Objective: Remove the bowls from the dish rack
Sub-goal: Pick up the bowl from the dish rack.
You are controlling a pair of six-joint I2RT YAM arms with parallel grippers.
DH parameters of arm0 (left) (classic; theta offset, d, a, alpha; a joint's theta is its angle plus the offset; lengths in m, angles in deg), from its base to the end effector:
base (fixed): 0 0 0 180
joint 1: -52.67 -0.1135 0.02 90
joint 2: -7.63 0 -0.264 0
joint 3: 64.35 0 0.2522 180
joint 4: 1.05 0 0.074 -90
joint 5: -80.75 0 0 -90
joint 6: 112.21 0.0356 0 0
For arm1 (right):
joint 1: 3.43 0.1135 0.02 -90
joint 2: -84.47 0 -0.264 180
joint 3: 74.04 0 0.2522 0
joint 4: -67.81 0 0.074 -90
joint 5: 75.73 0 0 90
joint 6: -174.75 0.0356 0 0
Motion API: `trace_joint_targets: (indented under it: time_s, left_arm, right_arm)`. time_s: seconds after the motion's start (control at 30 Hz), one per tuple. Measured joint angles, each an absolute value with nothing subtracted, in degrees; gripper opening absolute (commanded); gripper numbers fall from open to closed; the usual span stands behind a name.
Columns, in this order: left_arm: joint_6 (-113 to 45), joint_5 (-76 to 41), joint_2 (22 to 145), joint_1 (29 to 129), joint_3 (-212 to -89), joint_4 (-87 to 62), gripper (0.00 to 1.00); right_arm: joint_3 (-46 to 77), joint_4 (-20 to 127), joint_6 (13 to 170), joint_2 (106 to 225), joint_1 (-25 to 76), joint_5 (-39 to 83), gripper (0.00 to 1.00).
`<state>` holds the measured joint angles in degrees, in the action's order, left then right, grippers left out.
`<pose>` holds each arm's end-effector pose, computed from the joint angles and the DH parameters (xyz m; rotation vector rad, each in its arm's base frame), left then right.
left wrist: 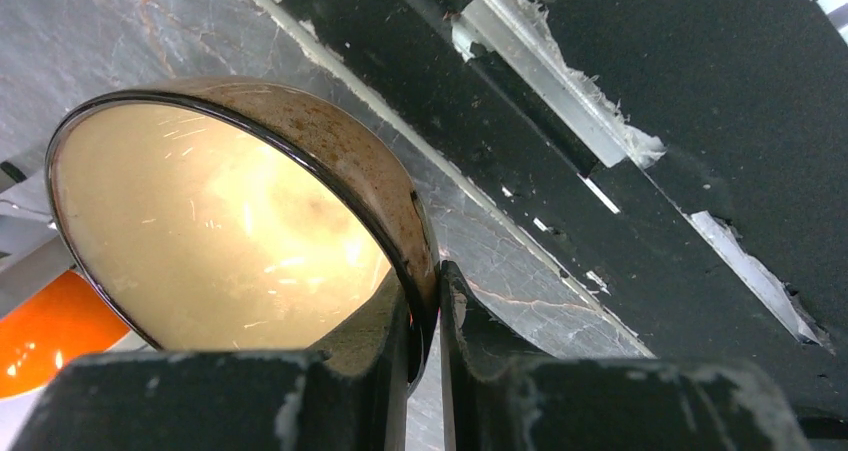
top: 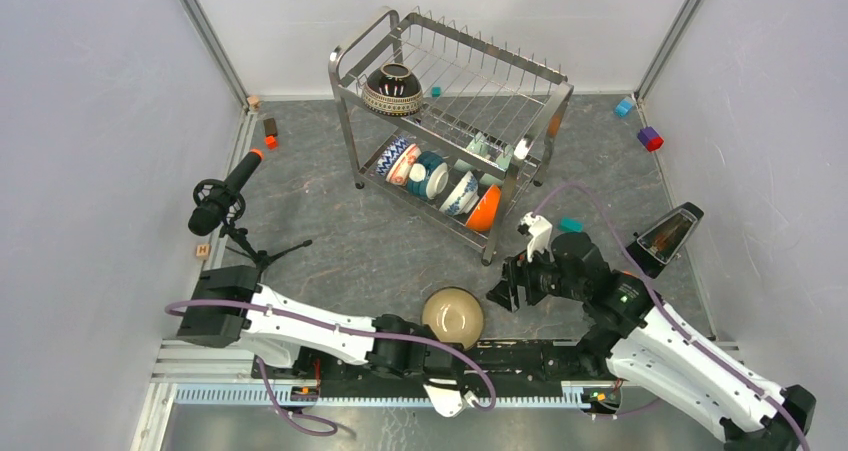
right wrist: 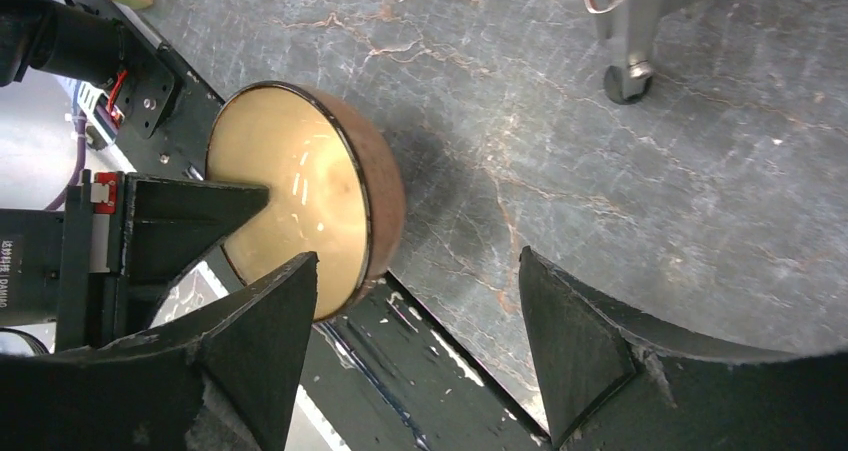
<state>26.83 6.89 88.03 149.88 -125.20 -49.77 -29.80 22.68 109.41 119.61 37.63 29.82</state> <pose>-0.0220 -0.2529 0.1889 2.5433 0.8477 0.1370 0.0998 0.0996 0.2416 -0.4926 2.2826 0.9108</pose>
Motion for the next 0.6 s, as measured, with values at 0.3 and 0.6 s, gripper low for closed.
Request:
trace_joint_targets:
  time_s: [0.3,0.6]
  left_arm:
    - [27.8,4.9,91.6,149.9,-128.4,-48.3,0.02]
    - [27.7,2.2,91.6,149.8,-129.2,-47.5,0.02]
  right_arm:
    - [-33.4,27.9,114.7,122.3,49.3,22.7,0.75]
    - [-35.7,30.6,117.9,124.0,54.1,17.0,0.62]
